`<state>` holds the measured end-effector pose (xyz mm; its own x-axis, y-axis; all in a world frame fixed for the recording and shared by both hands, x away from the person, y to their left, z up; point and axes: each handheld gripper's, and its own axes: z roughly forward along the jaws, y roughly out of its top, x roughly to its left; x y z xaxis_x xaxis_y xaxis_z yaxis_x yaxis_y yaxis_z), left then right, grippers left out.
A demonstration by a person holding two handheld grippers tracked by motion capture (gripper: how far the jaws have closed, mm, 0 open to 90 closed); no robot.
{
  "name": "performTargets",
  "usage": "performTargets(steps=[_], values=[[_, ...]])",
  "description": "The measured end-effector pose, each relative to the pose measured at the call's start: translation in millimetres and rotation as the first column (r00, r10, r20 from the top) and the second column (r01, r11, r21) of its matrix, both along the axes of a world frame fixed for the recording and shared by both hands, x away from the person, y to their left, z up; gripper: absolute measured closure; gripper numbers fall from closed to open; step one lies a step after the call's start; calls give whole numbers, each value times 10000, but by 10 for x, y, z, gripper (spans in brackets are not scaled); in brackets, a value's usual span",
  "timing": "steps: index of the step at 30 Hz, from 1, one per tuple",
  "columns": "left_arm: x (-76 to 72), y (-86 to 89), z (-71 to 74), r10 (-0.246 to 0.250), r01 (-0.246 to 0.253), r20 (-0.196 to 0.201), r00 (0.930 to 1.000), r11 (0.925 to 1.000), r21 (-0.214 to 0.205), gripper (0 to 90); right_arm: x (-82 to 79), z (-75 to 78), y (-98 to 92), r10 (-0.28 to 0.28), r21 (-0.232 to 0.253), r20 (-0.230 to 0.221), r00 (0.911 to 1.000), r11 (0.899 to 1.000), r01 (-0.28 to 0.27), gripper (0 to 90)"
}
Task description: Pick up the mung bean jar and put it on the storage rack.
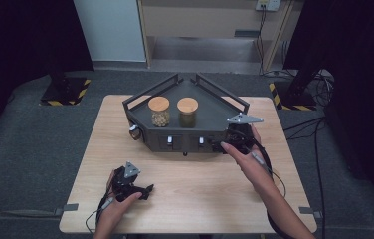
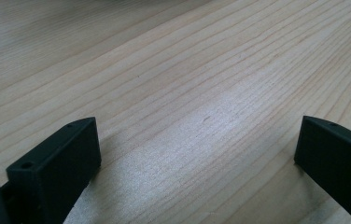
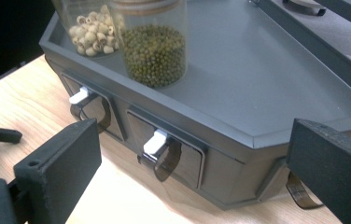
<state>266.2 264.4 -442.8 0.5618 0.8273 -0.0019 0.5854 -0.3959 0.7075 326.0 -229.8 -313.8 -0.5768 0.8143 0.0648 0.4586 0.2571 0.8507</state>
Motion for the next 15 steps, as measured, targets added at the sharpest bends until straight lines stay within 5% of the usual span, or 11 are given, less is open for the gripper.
performTargets(steps=[15], values=[[0, 0, 0, 0, 0, 2, 10000, 10000, 1, 0, -61, -90, -122, -185, -118, -157, 9997, 9998, 183, 31]])
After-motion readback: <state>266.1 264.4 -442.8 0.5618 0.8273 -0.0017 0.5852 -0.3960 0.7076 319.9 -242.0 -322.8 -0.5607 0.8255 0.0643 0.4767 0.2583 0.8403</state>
